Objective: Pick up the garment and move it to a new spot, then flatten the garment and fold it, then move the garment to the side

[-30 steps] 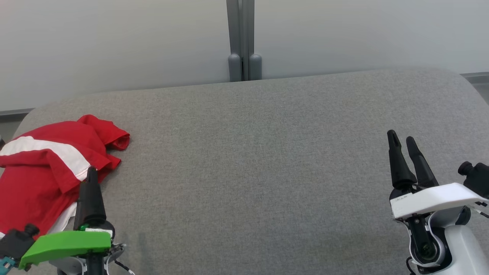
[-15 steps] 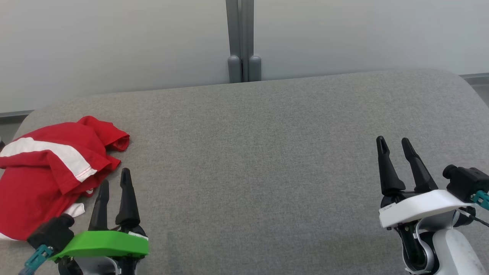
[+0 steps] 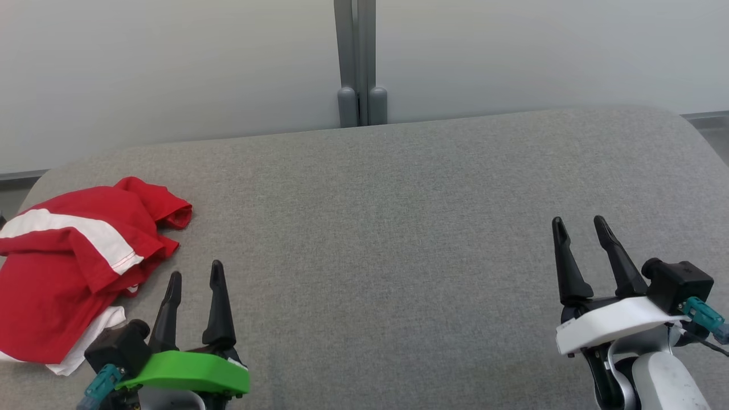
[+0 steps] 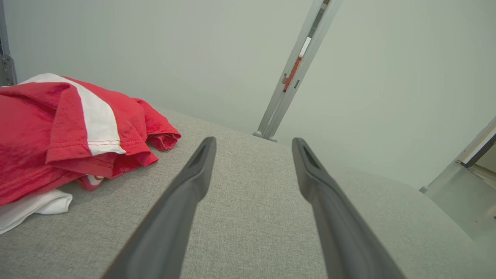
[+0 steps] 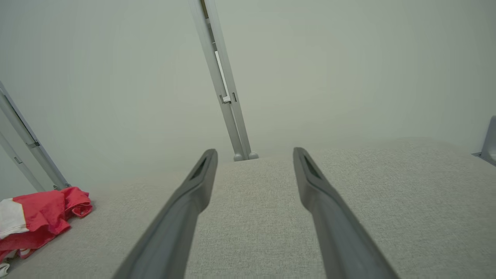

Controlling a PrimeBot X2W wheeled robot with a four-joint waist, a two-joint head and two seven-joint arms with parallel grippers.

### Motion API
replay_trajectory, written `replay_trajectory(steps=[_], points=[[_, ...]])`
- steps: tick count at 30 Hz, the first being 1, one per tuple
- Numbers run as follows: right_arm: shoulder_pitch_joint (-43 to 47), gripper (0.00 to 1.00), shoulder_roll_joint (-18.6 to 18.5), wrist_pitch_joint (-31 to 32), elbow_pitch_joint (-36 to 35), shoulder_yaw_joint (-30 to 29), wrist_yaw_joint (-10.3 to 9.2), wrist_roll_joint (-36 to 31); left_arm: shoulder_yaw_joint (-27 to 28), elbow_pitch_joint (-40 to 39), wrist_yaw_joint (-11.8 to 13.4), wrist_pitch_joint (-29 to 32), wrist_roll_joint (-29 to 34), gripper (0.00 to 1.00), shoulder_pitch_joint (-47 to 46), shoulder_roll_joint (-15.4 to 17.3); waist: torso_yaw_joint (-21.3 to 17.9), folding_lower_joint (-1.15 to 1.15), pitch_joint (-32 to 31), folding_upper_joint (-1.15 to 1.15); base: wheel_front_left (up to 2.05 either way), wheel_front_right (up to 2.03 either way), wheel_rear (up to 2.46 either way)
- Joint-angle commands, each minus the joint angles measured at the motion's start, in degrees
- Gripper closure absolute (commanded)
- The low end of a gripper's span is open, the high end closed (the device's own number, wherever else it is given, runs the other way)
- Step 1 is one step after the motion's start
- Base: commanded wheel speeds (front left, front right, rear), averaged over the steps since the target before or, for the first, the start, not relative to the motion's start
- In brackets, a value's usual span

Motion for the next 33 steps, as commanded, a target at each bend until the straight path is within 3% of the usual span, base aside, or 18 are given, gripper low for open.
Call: replay_trajectory(steps=[1,33], points=[[0.31,0.00,-0.01,-0.60,-0.17,-0.17,0.14,-1.76,-0.33,-0.42,0.38,-0.52,1.67,0.00,0.31,0.45,-0.05,0.00,-0.08,0.00,0.00,0.00,0.00],[1.73,0.00,0.91,-4.50,-0.64,2.28,0.10,-14.79,-4.03,2.42,2.94,-4.45,18.44,0.00,1.97,0.56,-0.32,0.00,-0.37,0.00,0.00,0.00,0.00]])
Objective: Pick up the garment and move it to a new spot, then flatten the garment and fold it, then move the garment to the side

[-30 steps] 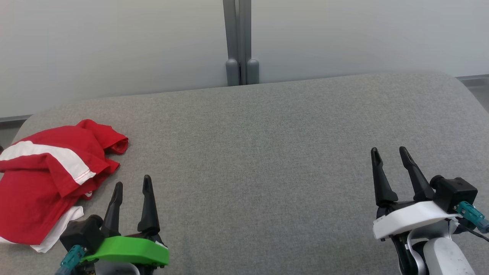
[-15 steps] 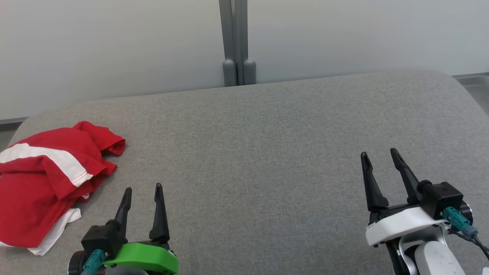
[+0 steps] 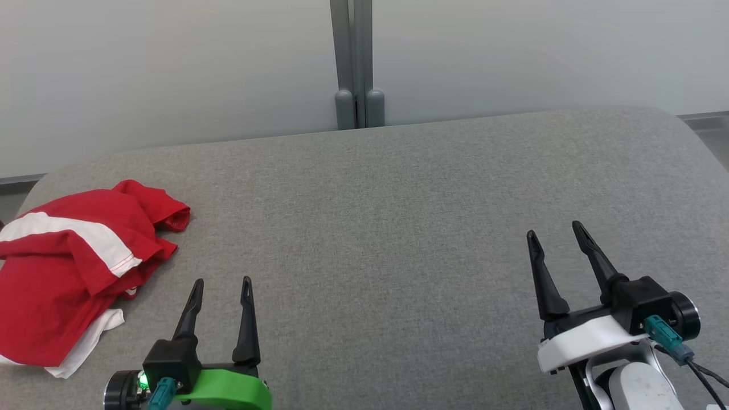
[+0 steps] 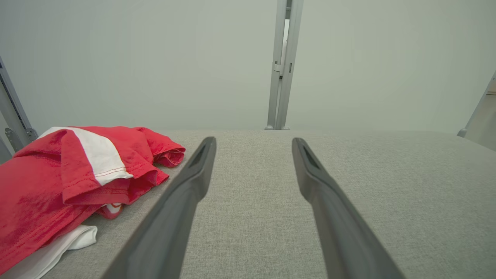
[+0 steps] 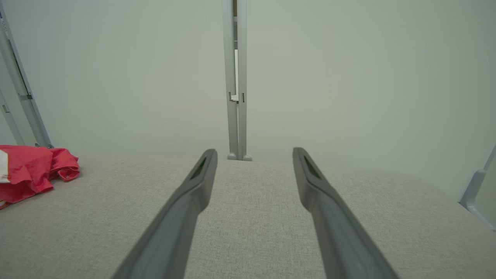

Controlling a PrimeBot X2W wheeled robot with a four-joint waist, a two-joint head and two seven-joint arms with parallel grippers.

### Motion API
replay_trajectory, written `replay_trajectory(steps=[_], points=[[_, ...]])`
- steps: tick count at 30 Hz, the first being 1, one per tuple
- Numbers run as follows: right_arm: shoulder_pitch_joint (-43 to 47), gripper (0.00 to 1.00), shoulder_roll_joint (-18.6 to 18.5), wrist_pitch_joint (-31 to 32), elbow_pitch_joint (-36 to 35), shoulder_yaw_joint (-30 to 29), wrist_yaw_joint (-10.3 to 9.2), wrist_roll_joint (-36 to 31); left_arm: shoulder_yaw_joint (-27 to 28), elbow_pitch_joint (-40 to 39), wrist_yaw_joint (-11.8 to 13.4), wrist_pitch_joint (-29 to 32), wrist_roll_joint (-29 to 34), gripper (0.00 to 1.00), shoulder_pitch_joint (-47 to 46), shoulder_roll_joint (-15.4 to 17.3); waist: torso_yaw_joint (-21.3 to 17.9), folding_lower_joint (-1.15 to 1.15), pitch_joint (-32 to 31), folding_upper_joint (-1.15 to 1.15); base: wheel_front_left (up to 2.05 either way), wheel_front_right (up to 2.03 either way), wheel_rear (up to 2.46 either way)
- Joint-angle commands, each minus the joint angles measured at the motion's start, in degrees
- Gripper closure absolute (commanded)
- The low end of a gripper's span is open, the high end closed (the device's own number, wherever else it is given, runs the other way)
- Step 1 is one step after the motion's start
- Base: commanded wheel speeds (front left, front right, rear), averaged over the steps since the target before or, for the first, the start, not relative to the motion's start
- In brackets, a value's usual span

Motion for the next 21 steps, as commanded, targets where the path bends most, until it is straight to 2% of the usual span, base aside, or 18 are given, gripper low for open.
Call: replay_trajectory(steps=[1,5,13,21], points=[[0.17,0.00,-0.13,-0.56,-0.48,0.47,0.00,-0.76,-0.04,-0.26,0.52,-0.56,0.69,0.00,0.88,0.40,0.09,0.00,-0.05,0.00,0.00,0.00,0.00],[0.32,0.00,-0.06,-0.93,-0.78,1.01,0.00,-0.74,0.42,-0.55,0.88,-1.01,-1.74,0.00,1.27,0.42,0.28,0.00,-0.14,0.00,0.00,0.00,0.00],[1.10,0.00,0.54,-1.76,0.64,1.50,0.00,4.58,1.62,-0.32,1.17,-1.68,-7.77,0.00,1.99,0.43,0.48,0.00,-0.28,0.00,0.00,0.00,0.00],[1.28,0.00,0.82,-1.99,4.67,1.96,0.01,10.70,1.25,2.57,1.99,-1.94,-9.68,0.00,2.27,0.44,0.40,0.00,-0.29,0.00,0.00,0.00,0.00]])
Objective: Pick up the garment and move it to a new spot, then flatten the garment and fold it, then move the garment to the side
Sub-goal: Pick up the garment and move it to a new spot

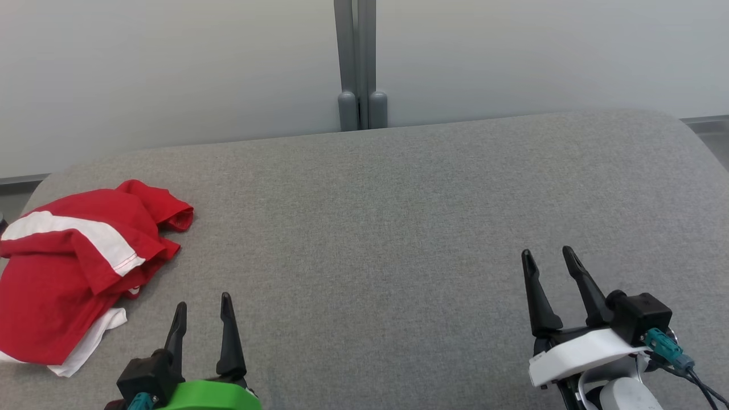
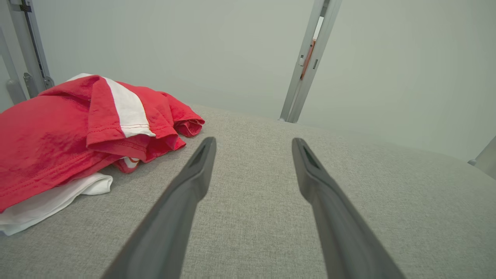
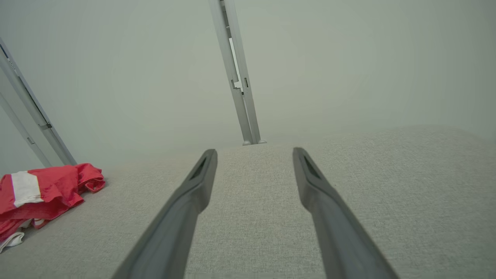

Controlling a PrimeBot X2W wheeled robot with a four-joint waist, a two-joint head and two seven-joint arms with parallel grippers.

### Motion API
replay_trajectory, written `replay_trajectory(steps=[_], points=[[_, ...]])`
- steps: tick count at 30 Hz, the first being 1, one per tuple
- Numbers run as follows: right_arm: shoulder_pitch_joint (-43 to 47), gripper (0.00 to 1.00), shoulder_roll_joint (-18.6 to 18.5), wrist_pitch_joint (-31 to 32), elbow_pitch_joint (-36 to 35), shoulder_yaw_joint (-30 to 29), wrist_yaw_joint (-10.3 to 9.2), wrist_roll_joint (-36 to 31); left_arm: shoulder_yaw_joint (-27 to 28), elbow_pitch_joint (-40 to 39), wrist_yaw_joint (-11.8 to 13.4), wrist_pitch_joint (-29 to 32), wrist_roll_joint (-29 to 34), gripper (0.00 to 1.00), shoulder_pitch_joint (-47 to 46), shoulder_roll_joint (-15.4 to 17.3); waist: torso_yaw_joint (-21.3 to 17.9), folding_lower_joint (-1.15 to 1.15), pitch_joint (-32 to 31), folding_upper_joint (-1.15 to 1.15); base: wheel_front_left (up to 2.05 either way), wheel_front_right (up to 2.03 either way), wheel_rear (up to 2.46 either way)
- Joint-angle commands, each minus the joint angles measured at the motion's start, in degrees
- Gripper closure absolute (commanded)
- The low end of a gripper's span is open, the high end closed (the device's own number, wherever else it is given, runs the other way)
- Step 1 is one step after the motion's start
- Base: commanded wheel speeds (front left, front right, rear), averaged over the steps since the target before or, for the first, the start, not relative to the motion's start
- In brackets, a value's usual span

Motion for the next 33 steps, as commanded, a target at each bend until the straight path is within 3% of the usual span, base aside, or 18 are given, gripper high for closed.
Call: replay_trajectory(steps=[1,18,33], points=[[0.09,0.00,0.03,-0.18,0.65,0.13,0.01,0.55,0.09,0.32,0.32,-0.05,-0.15,0.00,0.66,0.38,-0.04,0.00,-0.01,0.00,0.00,0.00,0.00],[-0.16,0.00,-0.22,-0.18,2.35,0.59,0.01,1.20,0.60,0.68,0.69,-0.05,-0.24,0.00,-0.03,0.38,1.47,0.00,-0.09,0.00,0.00,0.00,0.00],[-0.05,0.00,-0.19,-0.18,1.50,4.25,0.01,3.10,3.11,-0.23,1.03,-0.05,1.09,0.00,-0.57,0.37,12.72,0.00,0.43,0.00,0.00,0.00,0.00]])
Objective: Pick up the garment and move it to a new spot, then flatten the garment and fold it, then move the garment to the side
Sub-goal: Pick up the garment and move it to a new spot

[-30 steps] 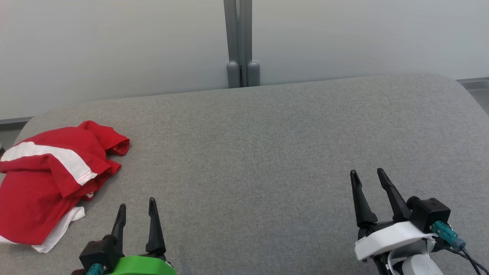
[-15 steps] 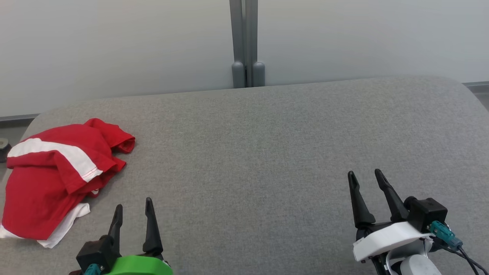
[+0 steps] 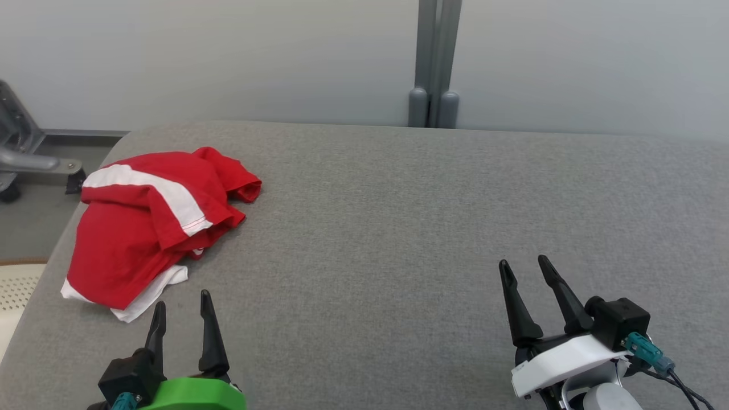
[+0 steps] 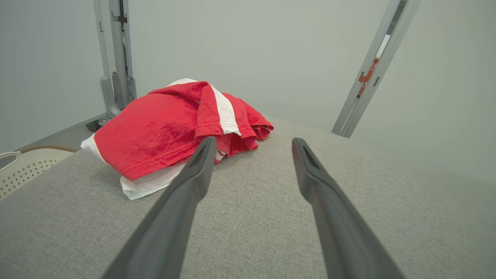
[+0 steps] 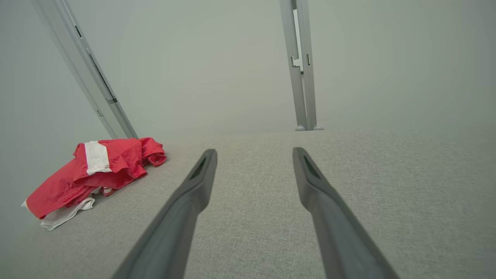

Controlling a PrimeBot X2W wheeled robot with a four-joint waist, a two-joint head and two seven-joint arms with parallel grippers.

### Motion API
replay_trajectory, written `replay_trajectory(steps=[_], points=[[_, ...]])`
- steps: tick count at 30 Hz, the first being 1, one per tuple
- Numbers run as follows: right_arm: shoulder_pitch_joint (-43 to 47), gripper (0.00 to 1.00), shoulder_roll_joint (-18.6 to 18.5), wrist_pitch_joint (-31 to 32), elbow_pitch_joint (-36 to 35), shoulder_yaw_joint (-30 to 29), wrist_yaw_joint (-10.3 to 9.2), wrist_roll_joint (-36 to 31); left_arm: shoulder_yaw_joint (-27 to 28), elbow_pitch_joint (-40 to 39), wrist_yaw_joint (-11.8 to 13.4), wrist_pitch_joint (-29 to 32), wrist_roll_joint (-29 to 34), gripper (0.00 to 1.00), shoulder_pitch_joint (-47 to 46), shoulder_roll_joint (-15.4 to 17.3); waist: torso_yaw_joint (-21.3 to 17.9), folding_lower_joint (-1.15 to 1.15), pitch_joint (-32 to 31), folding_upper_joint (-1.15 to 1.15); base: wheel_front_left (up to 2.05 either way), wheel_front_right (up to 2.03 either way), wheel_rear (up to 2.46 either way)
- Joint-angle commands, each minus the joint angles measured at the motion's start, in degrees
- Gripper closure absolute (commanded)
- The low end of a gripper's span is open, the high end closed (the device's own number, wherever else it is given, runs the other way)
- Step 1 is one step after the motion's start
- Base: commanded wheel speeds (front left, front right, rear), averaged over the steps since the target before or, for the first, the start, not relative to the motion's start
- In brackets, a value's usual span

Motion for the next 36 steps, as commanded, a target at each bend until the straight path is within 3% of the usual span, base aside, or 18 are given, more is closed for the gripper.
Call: replay_trajectory(steps=[1,9,19,26,36], points=[[0.04,0.00,-0.10,-0.18,-0.26,0.27,0.01,0.49,0.32,-0.16,-0.02,-0.04,0.57,0.00,-0.38,0.37,4.30,0.00,0.19,0.00,0.00,0.00,0.00],[-0.04,0.00,-0.15,-0.18,-0.08,1.83,0.01,0.99,0.79,-0.40,-0.32,-0.04,0.80,0.00,0.78,0.35,10.74,0.00,0.18,0.00,0.00,0.00,0.00],[-0.19,0.00,0.10,-0.18,0.22,3.27,0.01,2.01,0.98,-0.77,-0.52,-0.04,1.08,0.00,1.27,0.34,15.91,0.00,0.23,0.00,0.00,0.00,0.00],[0.04,0.00,0.27,-0.18,0.31,3.59,0.01,2.16,1.86,-1.04,-0.78,-0.04,1.27,0.00,1.37,0.34,16.44,0.00,0.36,0.00,0.00,0.00,0.00],[-1.21,0.00,-0.12,-0.18,-0.20,3.58,0.01,1.51,4.85,-0.97,-1.30,-0.04,0.68,0.00,-1.76,0.33,13.38,0.00,2.70,0.00,0.00,0.00,0.00]])
